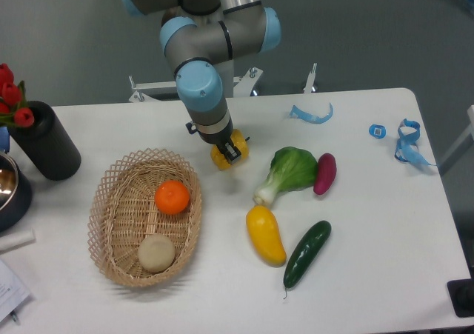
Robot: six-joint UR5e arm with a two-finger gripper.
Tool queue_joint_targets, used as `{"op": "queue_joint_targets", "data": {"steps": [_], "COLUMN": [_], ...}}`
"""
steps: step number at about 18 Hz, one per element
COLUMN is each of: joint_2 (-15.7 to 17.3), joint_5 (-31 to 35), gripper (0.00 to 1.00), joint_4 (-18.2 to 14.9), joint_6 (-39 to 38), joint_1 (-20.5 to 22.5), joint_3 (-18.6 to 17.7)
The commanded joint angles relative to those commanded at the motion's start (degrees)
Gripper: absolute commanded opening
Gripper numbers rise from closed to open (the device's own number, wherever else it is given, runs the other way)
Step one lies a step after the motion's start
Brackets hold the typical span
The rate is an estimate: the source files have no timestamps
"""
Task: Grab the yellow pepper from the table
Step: 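Close the gripper around the yellow bell pepper, then lift the pepper and carry it over the bok choy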
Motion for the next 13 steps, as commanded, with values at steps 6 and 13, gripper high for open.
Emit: {"op": "queue_joint_targets", "data": {"steps": [6,13], "joint_2": [0.88,0.97], "joint_5": [-0.79,-7.20], "gripper": [0.44,0.44], "joint_4": [-2.20,-2.29], "joint_6": [-7.89,-7.74], "joint_1": [1.75,12.90], "joint_3": [7.63,16.34]}}
